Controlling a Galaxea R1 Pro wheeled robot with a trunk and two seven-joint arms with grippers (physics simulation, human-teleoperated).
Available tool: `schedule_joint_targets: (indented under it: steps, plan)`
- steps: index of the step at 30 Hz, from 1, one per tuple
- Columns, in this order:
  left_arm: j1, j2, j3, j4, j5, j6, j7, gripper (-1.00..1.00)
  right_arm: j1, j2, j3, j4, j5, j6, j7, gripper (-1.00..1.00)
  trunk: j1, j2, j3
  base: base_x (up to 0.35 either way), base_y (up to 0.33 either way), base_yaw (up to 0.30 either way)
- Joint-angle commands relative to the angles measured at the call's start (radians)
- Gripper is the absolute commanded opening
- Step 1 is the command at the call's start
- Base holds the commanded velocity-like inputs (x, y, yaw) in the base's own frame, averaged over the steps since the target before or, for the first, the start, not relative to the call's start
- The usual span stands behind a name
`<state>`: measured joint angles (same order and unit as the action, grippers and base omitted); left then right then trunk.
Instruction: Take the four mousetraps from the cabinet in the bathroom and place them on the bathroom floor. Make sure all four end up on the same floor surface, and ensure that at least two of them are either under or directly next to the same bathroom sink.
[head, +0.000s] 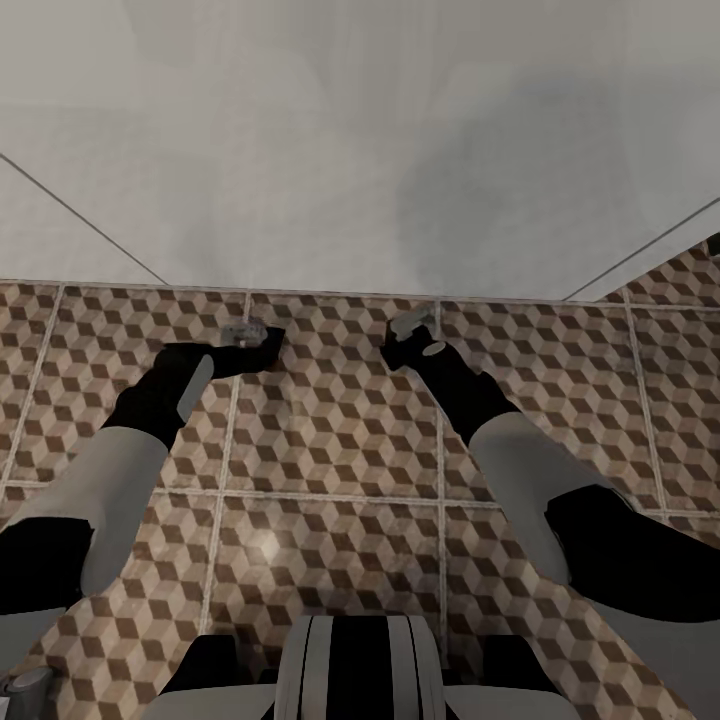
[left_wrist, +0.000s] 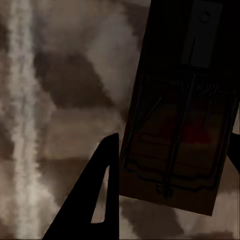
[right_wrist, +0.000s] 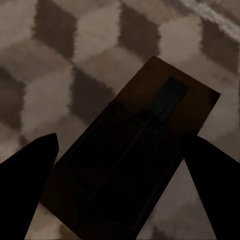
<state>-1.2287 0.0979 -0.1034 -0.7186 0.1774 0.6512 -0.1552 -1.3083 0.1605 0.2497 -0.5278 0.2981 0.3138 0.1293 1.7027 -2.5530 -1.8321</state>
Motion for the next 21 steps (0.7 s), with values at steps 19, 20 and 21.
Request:
schedule_joint_targets:
  steps: [19,20,21]
  plan:
    - [-0.003,-0.030,-0.003,0.038,0.007,0.034,0.080,-1.00,0.000,0.014,0.000,0.003,0.009,0.001,0.008,-1.00,0.000,0.000,-0.001,0.000,0.000,0.000]
    - [-0.003,-0.029,-0.003,0.038,0.007,0.034,0.080,-1.00,0.000,0.014,0.000,0.003,0.009,0.001,0.008,-1.00,0.000,0.000,-0.001,0.000,0.000,0.000]
    - [-0.003,-0.029,-0.003,0.037,0.007,0.034,0.081,-1.00,0.000,0.014,0.001,0.004,0.009,0.001,0.008,-1.00,0.000,0.000,-0.001,0.000,0.000,0.000]
